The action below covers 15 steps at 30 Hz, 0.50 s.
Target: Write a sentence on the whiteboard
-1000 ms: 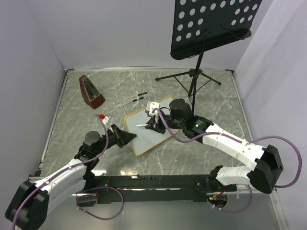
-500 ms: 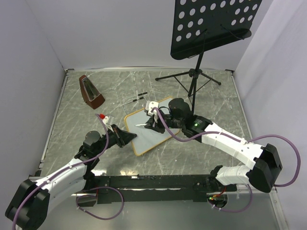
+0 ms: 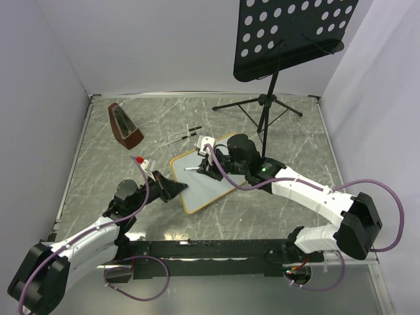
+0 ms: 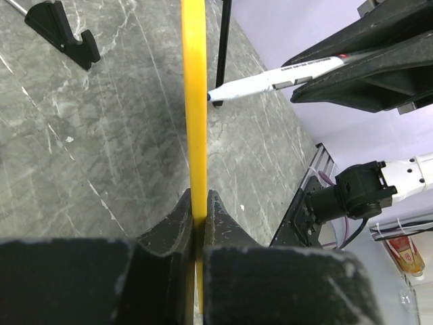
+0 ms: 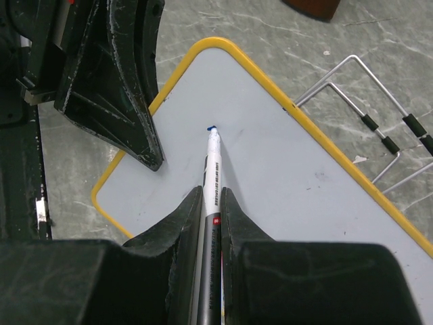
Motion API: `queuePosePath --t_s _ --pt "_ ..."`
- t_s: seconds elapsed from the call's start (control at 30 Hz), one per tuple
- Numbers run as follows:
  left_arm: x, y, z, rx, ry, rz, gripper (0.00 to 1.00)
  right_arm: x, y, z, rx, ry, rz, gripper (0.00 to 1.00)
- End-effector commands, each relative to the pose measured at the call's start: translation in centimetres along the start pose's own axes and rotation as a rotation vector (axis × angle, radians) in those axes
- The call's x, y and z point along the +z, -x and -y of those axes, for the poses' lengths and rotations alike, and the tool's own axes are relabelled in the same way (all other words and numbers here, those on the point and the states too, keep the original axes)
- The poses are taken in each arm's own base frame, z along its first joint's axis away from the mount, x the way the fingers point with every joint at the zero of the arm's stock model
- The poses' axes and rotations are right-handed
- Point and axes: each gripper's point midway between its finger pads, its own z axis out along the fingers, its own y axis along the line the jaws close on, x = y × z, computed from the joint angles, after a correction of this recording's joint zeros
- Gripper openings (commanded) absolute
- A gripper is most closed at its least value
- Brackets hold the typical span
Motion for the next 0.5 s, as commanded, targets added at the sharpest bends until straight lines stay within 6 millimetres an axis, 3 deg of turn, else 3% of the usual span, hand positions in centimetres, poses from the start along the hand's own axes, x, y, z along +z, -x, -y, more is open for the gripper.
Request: queuePosePath --t_s 0.0,0.47 --pt "0.2 3.9 4.1 0.074 -0.159 0.132 0.01 -0.3 2.9 0.7 -0.036 -0.026 0.07 0.0" --pt "0.1 4.2 4.0 0.074 -0.146 0.147 0.01 -1.0 0.6 -1.2 -0.044 0.048 0.01 0.0"
